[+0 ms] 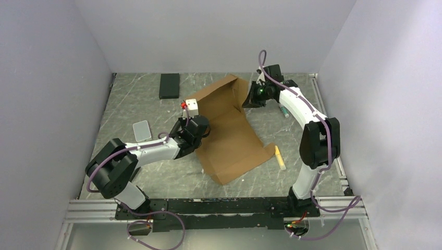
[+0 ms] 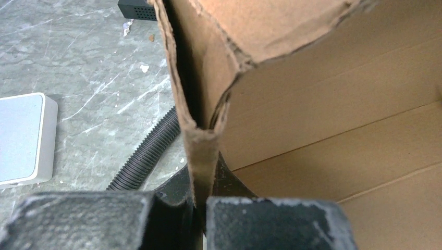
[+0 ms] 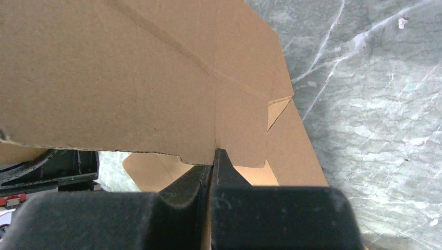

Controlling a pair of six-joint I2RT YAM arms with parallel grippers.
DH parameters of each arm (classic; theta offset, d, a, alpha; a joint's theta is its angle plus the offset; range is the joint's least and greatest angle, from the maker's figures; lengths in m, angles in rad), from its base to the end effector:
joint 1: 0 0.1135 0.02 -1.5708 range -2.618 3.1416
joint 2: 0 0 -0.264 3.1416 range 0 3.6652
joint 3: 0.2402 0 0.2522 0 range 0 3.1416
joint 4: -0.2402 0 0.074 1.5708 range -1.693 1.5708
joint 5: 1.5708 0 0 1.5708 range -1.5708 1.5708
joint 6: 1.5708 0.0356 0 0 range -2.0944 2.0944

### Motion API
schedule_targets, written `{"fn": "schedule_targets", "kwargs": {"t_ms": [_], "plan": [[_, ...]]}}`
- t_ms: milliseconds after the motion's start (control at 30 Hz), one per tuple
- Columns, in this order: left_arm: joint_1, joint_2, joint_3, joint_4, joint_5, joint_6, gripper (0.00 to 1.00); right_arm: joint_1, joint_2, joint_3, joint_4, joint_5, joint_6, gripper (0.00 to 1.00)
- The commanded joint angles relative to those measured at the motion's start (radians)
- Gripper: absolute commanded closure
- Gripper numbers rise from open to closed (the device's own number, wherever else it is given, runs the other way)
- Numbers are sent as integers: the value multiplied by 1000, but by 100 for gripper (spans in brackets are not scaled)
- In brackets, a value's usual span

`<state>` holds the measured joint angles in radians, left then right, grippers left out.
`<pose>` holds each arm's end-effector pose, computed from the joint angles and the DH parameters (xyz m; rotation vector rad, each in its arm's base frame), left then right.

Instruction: Fold the paper box

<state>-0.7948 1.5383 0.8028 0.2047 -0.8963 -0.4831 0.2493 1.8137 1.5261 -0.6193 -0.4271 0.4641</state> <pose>0.2414 -0.2063 0.2088 -0.2130 1.8812 0.0812 0.3849 0.1132 0.2740 0.0836 2.5497 0.8231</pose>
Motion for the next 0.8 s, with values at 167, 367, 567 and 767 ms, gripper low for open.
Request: {"fn": "schedule_targets", "kwargs": {"t_ms": [167,367,567,767], "plan": [[-40,16,62,62,54,8,100,106,-16,-50,75,9,41,100],[-39,16,58,62,50,5,100,123,3,-47,79,34,41,100],[-39,23,55,63,59,-5,100,144,19,-20,75,42,27,100],[-38,16,48,58,66,-24,100,204,36,3,67,163,-27,100]]}}
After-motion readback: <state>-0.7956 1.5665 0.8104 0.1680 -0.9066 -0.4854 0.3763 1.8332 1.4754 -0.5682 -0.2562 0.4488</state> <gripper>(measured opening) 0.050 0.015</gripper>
